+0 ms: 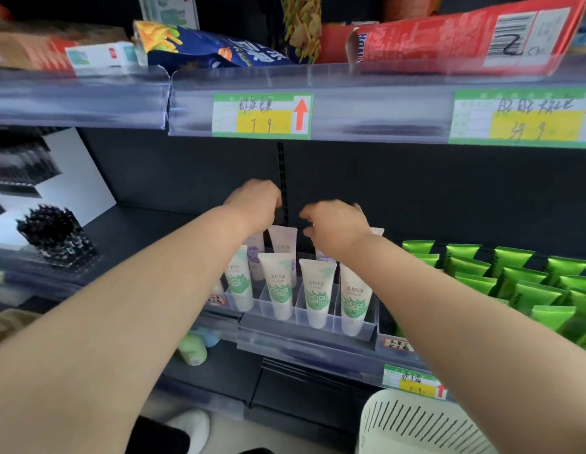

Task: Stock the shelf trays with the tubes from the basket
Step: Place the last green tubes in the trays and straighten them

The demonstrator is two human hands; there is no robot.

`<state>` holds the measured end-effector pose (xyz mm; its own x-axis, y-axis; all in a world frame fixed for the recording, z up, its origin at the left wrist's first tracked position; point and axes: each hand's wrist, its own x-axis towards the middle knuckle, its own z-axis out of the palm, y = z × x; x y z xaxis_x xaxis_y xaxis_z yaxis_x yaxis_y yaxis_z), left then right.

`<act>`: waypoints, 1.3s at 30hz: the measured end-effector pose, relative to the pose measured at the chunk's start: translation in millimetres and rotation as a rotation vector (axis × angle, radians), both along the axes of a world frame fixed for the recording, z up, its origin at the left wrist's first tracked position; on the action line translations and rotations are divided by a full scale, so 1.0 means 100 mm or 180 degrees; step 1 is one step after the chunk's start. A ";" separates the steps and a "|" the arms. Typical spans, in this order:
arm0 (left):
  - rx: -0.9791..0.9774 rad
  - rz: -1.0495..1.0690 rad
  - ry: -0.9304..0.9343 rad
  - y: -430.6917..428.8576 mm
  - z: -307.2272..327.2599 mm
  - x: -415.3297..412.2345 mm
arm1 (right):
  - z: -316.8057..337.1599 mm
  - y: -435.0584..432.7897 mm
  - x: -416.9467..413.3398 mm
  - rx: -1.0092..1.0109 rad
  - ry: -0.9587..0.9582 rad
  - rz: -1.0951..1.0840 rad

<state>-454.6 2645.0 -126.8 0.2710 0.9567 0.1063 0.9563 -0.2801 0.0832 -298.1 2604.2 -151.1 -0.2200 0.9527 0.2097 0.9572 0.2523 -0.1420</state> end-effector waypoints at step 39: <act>0.0069 0.0658 0.0327 0.20 -0.18 -0.43 | -0.08 0.08 -0.15 0.0357 -0.0148 -0.0127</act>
<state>-497.8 2664.7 -144.6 0.0799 0.9908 0.1096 0.9967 -0.0781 -0.0213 -312.7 2612.3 -159.2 -0.1945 0.9320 0.3060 0.9716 0.2258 -0.0702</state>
